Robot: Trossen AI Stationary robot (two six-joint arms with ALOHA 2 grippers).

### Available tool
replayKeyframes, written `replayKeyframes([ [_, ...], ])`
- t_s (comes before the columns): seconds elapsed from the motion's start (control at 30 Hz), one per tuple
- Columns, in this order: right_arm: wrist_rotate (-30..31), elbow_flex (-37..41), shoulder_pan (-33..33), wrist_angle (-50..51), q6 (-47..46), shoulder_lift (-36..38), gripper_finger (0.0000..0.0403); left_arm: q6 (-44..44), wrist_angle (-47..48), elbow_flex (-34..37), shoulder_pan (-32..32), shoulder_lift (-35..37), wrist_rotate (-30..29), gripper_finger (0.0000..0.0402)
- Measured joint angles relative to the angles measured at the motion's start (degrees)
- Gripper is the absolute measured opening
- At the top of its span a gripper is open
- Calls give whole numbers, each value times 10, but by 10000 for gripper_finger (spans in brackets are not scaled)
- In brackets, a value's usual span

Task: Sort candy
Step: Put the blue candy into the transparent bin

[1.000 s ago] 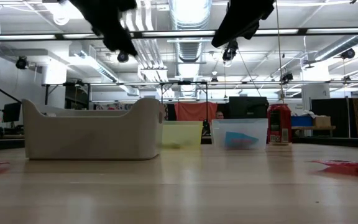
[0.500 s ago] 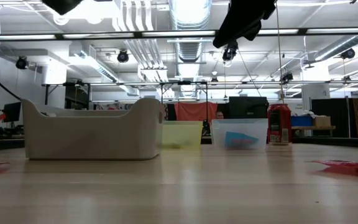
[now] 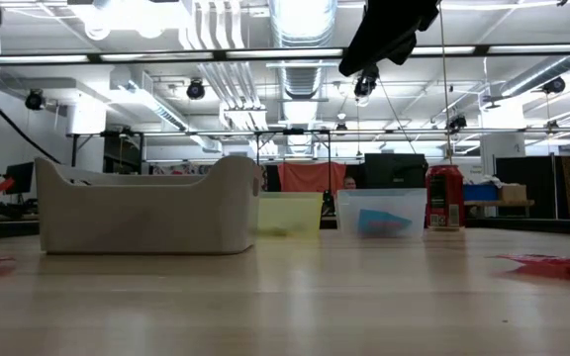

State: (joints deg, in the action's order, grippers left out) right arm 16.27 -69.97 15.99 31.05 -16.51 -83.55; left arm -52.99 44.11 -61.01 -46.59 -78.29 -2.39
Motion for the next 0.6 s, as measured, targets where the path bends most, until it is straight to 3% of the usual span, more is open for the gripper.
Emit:
replayKeyframes([
  [0.17, -2, 0, 0, 0, 0, 0, 9, -25, 17, 0, -17, -59, -3, 155],
  [0.6, -19, 0, 0, 0, 7, 0, 9, 26, 22, 0, -62, -192, -30, 208],
])
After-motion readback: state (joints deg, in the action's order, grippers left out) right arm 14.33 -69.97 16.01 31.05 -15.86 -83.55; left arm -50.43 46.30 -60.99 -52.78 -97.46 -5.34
